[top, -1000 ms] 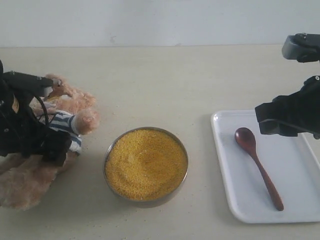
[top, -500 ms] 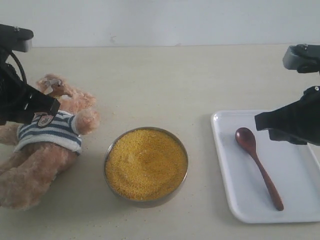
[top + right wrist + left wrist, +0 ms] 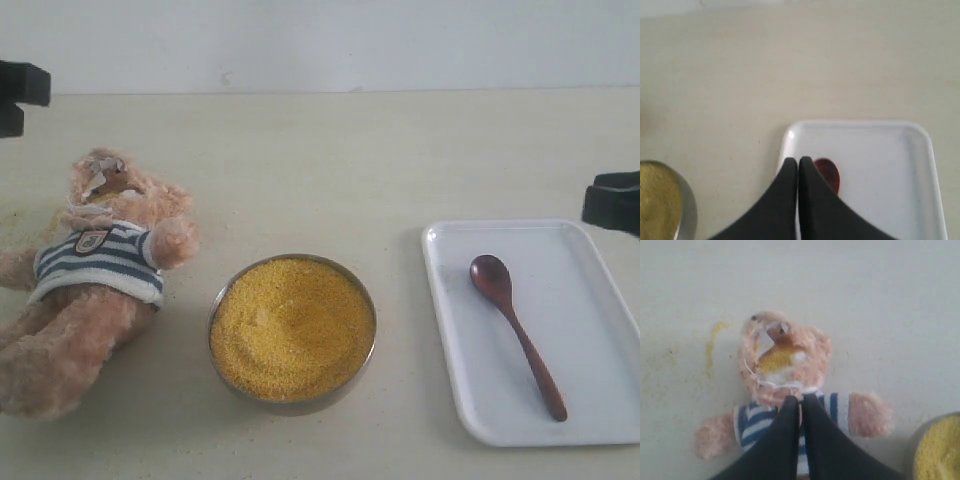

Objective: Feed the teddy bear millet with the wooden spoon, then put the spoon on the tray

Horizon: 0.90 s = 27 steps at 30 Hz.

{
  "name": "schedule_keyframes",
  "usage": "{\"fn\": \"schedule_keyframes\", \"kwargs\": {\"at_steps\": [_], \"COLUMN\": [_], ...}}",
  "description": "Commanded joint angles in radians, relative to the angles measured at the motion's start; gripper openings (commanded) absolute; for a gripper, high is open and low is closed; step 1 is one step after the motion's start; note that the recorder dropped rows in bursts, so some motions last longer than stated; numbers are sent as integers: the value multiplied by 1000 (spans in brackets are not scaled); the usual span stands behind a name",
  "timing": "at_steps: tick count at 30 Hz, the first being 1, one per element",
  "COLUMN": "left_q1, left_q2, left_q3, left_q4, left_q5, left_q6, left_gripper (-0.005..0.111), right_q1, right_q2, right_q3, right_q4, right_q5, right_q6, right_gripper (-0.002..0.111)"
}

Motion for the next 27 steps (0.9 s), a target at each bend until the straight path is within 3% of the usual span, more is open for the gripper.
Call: {"fn": "schedule_keyframes", "kwargs": {"at_steps": [1,12,20,27], "left_q1": [59,82,82,82], "left_q2": [-108,-462,-691,-786], "left_q3": [59,288,402,420], "left_q4": [-29,-11,48,44], "left_q5": [-120,-359,-387,-387], "left_q6": [-24,-62,-62,-62], "left_gripper": [4,4,4,4], "right_q1": [-1,-1,-1,-1], "right_q2": [-166,-457,-471,-471], "right_q3": [36,123,123,123], "right_q4": [-9,-16,-16,-16], "right_q5": [-63,-108,-97,-97], "right_q6": [-16,-16,-13,-13], "right_gripper": [0,0,0,0]}}
